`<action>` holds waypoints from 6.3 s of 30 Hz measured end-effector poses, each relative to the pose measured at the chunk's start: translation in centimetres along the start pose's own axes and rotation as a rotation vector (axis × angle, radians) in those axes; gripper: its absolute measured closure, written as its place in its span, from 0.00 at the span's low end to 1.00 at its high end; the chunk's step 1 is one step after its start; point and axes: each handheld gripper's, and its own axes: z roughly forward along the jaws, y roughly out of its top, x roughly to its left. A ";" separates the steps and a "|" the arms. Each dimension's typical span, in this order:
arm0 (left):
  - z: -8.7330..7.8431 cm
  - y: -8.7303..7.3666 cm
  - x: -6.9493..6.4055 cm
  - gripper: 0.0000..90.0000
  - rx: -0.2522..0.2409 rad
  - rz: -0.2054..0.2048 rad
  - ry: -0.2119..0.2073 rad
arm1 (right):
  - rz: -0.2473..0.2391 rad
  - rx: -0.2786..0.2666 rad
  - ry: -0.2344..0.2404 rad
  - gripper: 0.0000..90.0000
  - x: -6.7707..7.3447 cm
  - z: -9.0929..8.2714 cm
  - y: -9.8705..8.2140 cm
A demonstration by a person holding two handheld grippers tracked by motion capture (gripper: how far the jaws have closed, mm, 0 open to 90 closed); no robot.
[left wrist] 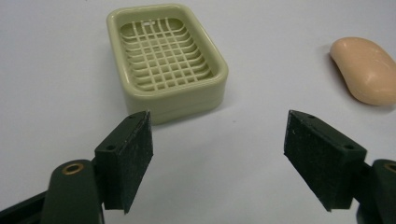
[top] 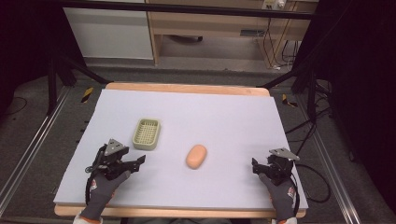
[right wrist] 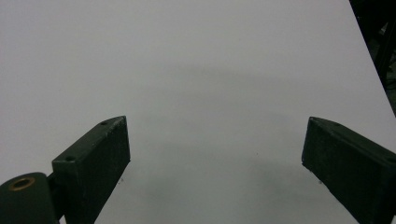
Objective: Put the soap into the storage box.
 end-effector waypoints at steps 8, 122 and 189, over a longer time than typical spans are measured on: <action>0.3 0.7 -1.0 0.24 0.010 0.030 -0.019 | -0.003 -0.004 0.016 0.09 0.2 0.0 0.0; 13.2 6.9 -13.8 0.21 0.248 0.219 -0.166 | 0.005 -0.007 0.029 0.08 0.5 -0.1 0.2; 10.2 7.7 -13.6 0.34 0.250 0.198 -0.154 | 0.002 0.009 0.022 0.07 0.5 0.1 0.2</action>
